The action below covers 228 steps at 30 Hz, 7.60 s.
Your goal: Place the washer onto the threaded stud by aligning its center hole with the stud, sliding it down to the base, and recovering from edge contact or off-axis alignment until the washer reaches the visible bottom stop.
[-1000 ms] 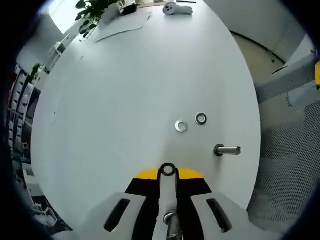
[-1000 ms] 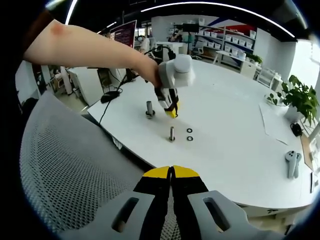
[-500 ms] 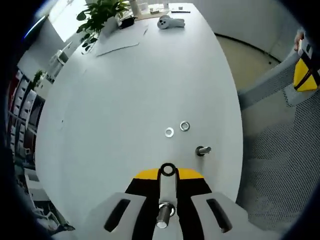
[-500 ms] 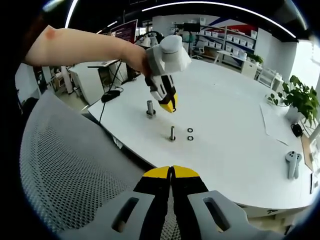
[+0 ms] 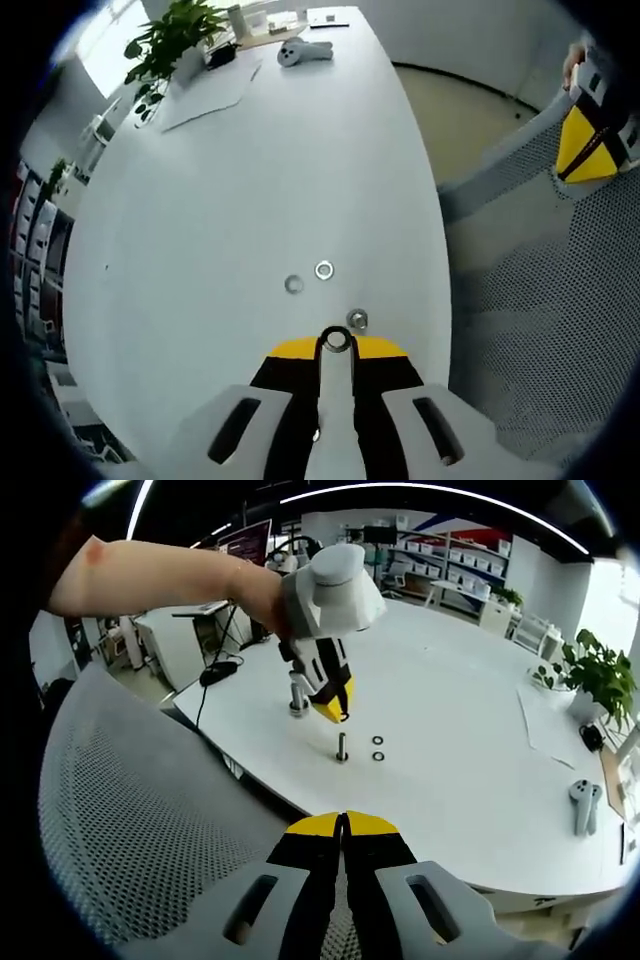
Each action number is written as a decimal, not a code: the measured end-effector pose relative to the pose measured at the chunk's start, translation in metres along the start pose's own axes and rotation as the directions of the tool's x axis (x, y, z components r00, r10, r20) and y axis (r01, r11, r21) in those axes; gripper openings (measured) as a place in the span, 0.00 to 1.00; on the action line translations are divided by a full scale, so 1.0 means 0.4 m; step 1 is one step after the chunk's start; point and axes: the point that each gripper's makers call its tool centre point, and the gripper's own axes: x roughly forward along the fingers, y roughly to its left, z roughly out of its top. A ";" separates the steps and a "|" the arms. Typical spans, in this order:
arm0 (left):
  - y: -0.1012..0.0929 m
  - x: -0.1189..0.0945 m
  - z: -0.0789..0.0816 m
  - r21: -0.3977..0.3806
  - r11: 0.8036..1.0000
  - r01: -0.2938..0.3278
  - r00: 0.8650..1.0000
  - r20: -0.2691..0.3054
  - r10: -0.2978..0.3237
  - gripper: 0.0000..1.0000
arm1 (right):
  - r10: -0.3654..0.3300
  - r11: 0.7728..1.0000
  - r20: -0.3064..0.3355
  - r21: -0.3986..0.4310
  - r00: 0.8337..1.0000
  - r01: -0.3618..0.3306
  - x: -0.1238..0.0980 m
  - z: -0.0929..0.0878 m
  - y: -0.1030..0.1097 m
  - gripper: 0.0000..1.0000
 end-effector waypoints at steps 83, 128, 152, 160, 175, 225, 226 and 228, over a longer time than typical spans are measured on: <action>-0.002 0.117 0.049 0.008 0.996 0.092 0.996 0.000 -0.092 0.21 | -0.012 1.000 0.044 0.008 0.999 0.011 -0.005 0.015 -0.006 0.04; 0.051 0.214 0.073 0.157 0.983 0.091 0.991 -0.109 -0.074 0.14 | 0.000 1.000 0.049 0.000 0.999 0.000 -0.003 0.018 -0.004 0.04; 0.041 0.214 0.083 0.098 0.993 0.064 0.993 -0.105 -0.054 0.14 | -0.001 1.000 0.047 -0.001 0.999 0.001 -0.004 0.018 -0.017 0.04; 0.044 0.216 0.089 0.098 0.992 0.073 0.994 -0.089 -0.064 0.14 | -0.011 1.000 0.033 0.008 0.999 0.011 -0.006 0.010 -0.018 0.04; 0.032 0.217 0.092 0.157 0.984 0.087 0.991 -0.111 -0.070 0.13 | -0.049 0.998 -0.003 0.045 0.999 0.049 -0.004 -0.010 -0.010 0.04; -0.012 -0.012 0.052 0.115 0.991 0.068 0.995 -0.076 -0.059 0.08 | -0.050 0.998 0.025 0.047 0.998 0.048 -0.005 0.004 -0.005 0.04; -0.019 -0.010 0.055 0.121 0.990 0.071 0.995 -0.081 -0.062 0.08 | -0.050 0.998 0.026 0.047 0.998 0.048 -0.005 0.005 -0.005 0.04; -0.024 -0.008 0.051 0.126 0.989 0.077 0.994 -0.087 -0.066 0.08 | -0.050 0.998 0.024 0.048 0.998 0.049 -0.004 0.004 -0.006 0.04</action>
